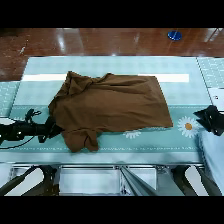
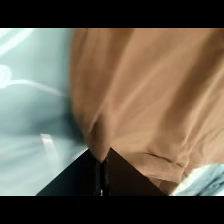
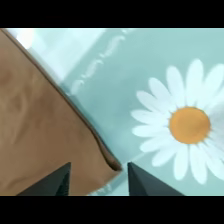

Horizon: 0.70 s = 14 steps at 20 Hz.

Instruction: Fold the shirts.

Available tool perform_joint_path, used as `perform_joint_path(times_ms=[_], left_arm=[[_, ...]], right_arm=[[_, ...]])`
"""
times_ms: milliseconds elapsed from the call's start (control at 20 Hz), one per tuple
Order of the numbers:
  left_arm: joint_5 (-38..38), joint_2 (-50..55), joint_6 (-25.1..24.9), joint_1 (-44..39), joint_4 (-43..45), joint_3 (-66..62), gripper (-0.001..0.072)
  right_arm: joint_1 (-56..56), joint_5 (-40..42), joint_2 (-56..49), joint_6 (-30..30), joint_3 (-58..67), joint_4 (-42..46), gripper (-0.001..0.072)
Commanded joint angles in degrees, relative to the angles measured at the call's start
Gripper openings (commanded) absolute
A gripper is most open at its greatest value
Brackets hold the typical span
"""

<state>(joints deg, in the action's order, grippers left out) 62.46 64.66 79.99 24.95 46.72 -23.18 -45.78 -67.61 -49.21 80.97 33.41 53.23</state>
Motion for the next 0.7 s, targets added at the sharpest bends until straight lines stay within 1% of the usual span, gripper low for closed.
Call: perform_joint_path(times_ms=[0,100,200,350,550,650], left_arm=[[0.2,1.1,-4.5,-1.0,-6.0,-0.9,0.0017],[0.7,1.1,-4.6,-1.0,-8.2,-2.5,0.0017],[1.3,1.1,-4.6,-1.0,-8.4,-4.6,0.0017],[1.5,1.1,-4.6,-1.0,-8.4,-7.1,0.0017],[2.1,1.1,-4.6,-1.0,-8.4,-8.2,0.0017],[2.6,1.1,-4.6,-1.0,-8.4,-8.2,0.0017]], right_arm=[[-1.6,-1.6,-0.8,0.5,-4.2,2.3,0.0415],[-1.6,-0.9,-0.7,-1.2,-9.6,-5.1,0.0412],[-1.5,-1.0,-1.2,-2.7,-12.0,-5.1,0.0408],[0.5,-1.6,-5.0,-4.2,-12.2,-4.0,0.0408],[6.0,5.2,-11.7,-5.7,-12.0,-10.7,0.0407],[10.8,7.2,-16.0,-5.9,-11.1,-11.9,0.0407]])
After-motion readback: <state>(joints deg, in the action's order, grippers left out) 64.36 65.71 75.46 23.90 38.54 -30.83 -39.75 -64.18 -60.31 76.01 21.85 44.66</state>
